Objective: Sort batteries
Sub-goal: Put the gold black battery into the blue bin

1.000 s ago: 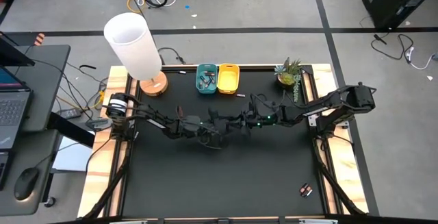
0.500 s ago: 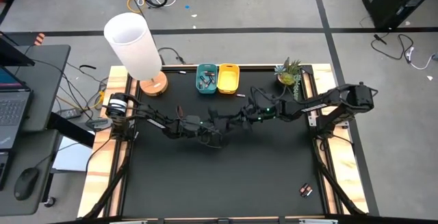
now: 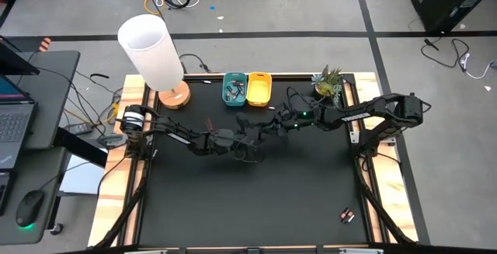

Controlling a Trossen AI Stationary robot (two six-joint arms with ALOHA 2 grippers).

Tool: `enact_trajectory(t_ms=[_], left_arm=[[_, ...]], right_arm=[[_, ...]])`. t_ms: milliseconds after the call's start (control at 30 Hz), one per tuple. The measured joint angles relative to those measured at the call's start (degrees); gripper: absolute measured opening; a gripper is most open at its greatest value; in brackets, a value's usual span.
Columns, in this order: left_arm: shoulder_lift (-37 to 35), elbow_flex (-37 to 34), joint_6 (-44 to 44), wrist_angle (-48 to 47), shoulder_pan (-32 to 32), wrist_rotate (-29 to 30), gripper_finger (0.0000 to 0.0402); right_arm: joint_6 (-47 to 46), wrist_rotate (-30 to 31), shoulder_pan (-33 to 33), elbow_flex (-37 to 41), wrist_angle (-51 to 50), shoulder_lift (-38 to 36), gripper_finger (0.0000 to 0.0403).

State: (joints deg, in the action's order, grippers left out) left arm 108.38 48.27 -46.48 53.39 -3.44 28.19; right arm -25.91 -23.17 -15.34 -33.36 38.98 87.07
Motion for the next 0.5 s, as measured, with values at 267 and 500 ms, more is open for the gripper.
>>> enact_trajectory(t_ms=[267, 500], left_arm=[[0.0, 0.0, -1.2, -2.9, 0.0, 6.9, 0.0331], [0.0, 0.0, 0.6, -1.4, -0.4, 6.7, 0.0331]], right_arm=[[0.1, -2.2, -2.8, 0.0, -0.5, -0.1, 0.0037], [0.2, -3.0, -4.0, 0.0, -1.3, -0.1, 0.0037]])
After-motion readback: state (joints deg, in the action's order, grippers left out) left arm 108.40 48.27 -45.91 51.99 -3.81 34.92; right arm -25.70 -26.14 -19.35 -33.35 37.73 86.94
